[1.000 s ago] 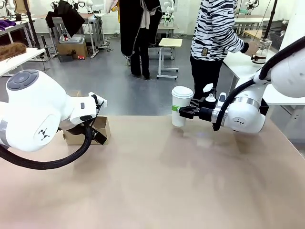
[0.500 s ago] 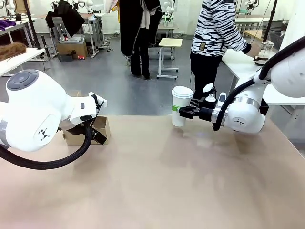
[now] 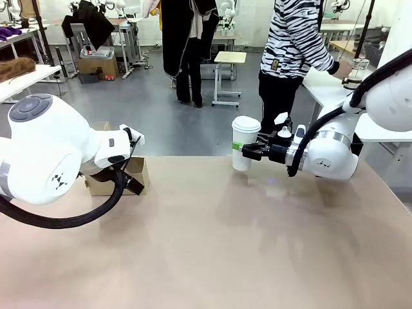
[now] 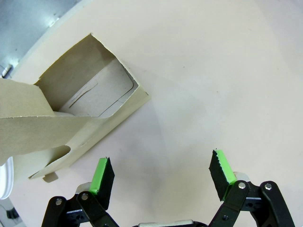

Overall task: Pour a drink into a cup and package it in a carrier.
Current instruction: When a person places the Paper Cup Lid on the 600 ml Paper Cup , lift the 600 ml Paper Cup.

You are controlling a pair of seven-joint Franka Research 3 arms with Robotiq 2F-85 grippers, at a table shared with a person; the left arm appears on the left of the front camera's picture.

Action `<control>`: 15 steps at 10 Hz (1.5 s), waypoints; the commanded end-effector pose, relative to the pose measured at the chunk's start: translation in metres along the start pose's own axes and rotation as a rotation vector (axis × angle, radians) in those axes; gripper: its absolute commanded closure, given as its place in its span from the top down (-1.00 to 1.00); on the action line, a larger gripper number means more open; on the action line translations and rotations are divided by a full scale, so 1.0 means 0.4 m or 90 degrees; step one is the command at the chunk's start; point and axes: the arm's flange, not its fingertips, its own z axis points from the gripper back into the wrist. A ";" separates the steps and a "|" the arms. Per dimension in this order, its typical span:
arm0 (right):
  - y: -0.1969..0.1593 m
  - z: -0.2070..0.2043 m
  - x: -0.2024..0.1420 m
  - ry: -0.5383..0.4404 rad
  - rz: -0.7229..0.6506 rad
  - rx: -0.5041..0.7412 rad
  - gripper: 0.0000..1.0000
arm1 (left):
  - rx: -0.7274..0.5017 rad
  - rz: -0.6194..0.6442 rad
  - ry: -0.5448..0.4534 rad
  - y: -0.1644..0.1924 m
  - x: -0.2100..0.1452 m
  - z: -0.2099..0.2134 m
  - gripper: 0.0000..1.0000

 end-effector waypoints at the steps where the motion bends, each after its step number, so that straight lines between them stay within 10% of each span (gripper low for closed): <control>1: 0.000 0.000 0.000 0.000 0.000 0.000 0.60 | -0.001 0.000 -0.001 0.000 0.000 0.001 1.00; 9: 0.147 0.316 0.623 -0.033 0.059 -0.013 0.60 | -0.001 0.000 -0.001 0.000 0.000 0.001 1.00; 13: 0.226 0.338 0.678 -0.055 0.029 0.083 0.60 | -0.001 0.000 -0.001 0.000 0.000 0.001 1.00; 15: 0.206 0.342 0.705 -0.045 0.069 -0.002 0.60 | -0.001 0.000 -0.001 0.000 0.000 0.001 1.00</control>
